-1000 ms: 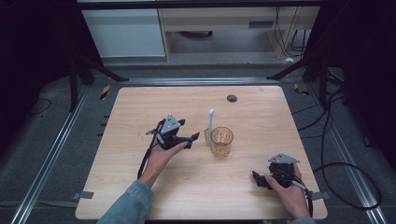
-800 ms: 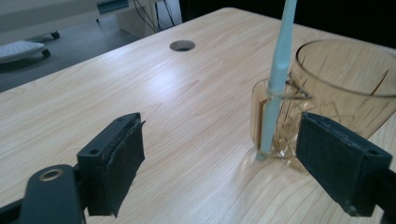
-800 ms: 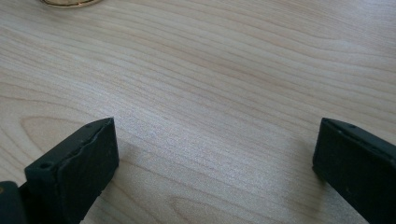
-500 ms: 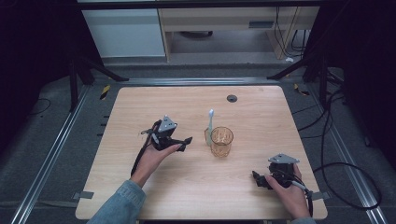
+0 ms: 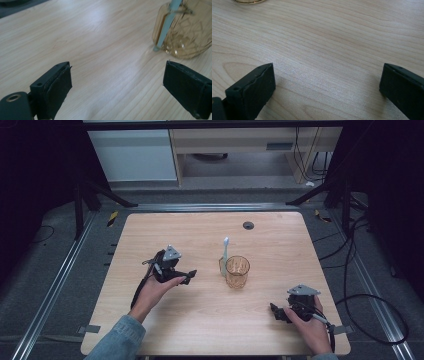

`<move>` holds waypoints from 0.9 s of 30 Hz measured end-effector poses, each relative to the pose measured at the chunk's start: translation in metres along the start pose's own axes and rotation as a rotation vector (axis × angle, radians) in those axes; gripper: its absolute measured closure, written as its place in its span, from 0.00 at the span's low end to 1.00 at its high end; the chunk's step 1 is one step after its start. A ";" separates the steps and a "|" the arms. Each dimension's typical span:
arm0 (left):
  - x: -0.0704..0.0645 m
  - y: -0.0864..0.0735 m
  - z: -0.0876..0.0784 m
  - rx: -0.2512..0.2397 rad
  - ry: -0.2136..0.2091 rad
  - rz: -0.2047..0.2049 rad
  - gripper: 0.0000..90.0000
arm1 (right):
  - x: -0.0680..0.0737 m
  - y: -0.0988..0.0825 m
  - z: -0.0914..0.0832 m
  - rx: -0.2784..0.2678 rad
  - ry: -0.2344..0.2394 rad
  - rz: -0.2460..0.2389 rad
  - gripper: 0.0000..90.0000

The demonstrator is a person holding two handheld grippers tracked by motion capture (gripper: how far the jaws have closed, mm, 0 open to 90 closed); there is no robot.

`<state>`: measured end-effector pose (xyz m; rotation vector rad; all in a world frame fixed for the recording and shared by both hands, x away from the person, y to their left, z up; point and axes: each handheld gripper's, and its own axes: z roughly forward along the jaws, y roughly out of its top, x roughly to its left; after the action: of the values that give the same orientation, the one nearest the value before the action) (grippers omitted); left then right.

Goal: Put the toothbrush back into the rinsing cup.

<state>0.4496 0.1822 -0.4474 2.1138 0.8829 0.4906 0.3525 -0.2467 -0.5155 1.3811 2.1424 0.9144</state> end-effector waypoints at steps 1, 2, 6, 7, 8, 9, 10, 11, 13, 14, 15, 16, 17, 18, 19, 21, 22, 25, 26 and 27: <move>0.001 -0.002 -0.001 0.011 0.006 -0.001 0.08 | 0.000 0.000 0.000 0.000 0.000 0.001 0.01; 0.003 -0.004 -0.003 0.020 0.012 -0.002 0.08 | 0.000 0.000 0.000 0.000 0.000 0.000 0.01; 0.008 -0.011 -0.010 0.035 0.024 -0.015 0.08 | 0.000 0.000 0.000 0.000 0.000 0.000 0.01; 0.009 -0.014 -0.013 0.039 0.027 -0.017 0.08 | 0.000 0.000 0.000 0.000 0.000 0.001 0.01; 0.010 -0.015 -0.014 0.042 0.031 -0.018 0.08 | 0.000 0.000 0.000 0.000 0.000 0.000 0.01; 0.011 -0.017 -0.016 0.045 0.034 -0.015 0.08 | 0.000 0.000 0.000 0.000 0.000 0.001 0.01; 0.013 -0.020 -0.018 0.044 0.038 -0.019 0.08 | 0.000 0.000 0.000 0.000 0.000 0.001 0.01; 0.014 -0.022 -0.019 0.044 0.039 -0.023 0.08 | 0.000 0.000 0.000 0.000 0.000 0.000 0.01; 0.016 -0.027 -0.021 0.048 0.039 -0.032 0.07 | 0.000 0.000 0.000 0.000 0.000 0.000 0.01; 0.017 -0.030 -0.022 0.051 0.042 -0.035 0.07 | 0.000 0.000 0.000 0.000 0.000 0.001 0.01; 0.018 -0.033 -0.023 0.055 0.047 -0.037 0.07 | 0.000 0.000 0.000 0.000 0.000 0.001 0.01; 0.019 -0.035 -0.024 0.059 0.050 -0.039 0.07 | 0.000 0.000 0.000 0.000 0.000 0.001 0.01; 0.019 -0.038 -0.025 0.063 0.052 -0.039 0.07 | 0.000 0.000 0.000 0.000 0.000 0.000 0.01; 0.020 -0.041 -0.026 0.075 0.057 -0.035 0.07 | 0.000 0.000 0.000 0.000 0.000 0.001 0.01; 0.020 -0.043 -0.026 0.072 0.059 -0.043 0.07 | 0.000 0.000 0.000 0.000 0.000 0.000 0.01; 0.023 -0.048 -0.029 0.078 0.063 -0.047 0.07 | 0.000 0.000 0.000 0.000 0.000 0.001 0.01; 0.023 -0.050 -0.029 0.075 0.062 -0.055 0.07 | 0.000 0.000 0.000 0.000 0.000 0.000 0.01; 0.026 -0.057 -0.031 0.091 0.070 -0.062 0.07 | 0.000 0.000 0.000 0.000 0.000 0.000 0.01; 0.026 -0.059 -0.031 0.091 0.072 -0.068 0.07 | 0.000 0.000 0.000 0.000 0.000 0.001 0.01; 0.027 -0.061 -0.032 0.094 0.070 -0.074 0.07 | 0.000 0.000 0.000 0.000 0.000 0.000 0.01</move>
<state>0.4234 0.2463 -0.4741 2.1511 1.0381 0.4960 0.3525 -0.2467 -0.5155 1.3816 2.1424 0.9142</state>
